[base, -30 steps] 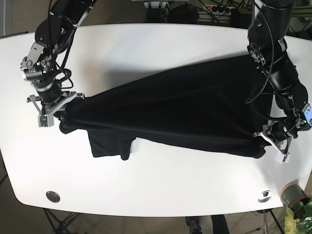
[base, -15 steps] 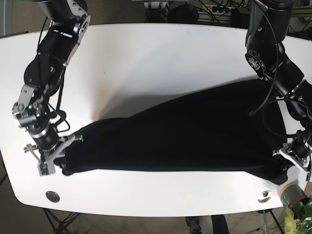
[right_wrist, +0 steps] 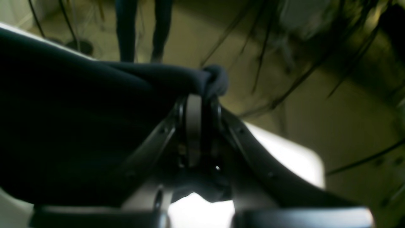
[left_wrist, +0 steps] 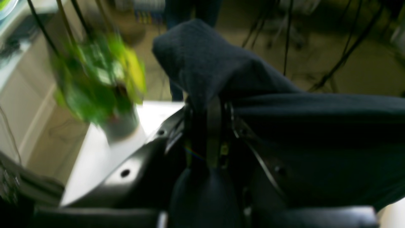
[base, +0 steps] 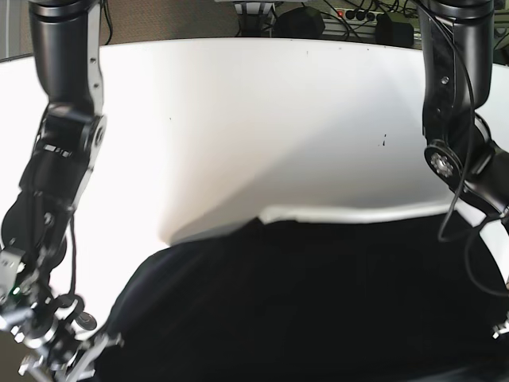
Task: Fold the T-shirt properly
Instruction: 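Lift the shirt with both grippers and swing it toward the robot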
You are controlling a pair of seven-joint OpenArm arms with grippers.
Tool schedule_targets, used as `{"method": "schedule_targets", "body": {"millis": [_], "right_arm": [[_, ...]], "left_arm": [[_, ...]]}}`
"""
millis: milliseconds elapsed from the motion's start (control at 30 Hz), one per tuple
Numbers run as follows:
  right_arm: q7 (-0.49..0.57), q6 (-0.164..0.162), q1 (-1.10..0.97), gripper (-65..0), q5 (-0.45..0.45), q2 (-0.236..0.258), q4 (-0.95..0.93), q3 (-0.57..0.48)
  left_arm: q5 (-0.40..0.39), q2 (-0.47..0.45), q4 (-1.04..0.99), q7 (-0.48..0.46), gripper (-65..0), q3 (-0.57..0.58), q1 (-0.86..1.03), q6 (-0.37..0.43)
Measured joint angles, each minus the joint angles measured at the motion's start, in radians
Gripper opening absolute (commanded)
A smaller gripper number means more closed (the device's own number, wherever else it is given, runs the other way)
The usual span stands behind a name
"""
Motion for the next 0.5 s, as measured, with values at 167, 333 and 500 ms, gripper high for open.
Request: {"method": "schedule_targets", "body": {"millis": [167, 333, 500], "right_arm": [[0.005, -0.004, 0.158, -62.9, 0.002, 0.045, -0.043, -0.060], [-0.028, 0.002, 0.258, -62.9, 0.021, 0.086, -0.045, -0.107], [-0.042, 0.003, 0.245, -62.9, 0.033, 0.101, 0.021, -0.111]], "left_arm": [[-0.013, -0.001, 0.000, 0.000, -65.0, 0.001, -0.087, -0.001], [-0.033, -0.021, 0.004, -0.005, -65.0, 0.003, -0.113, -0.007], [-0.027, -0.024, 0.030, -0.005, -65.0, 0.000, -0.062, -0.032]]}}
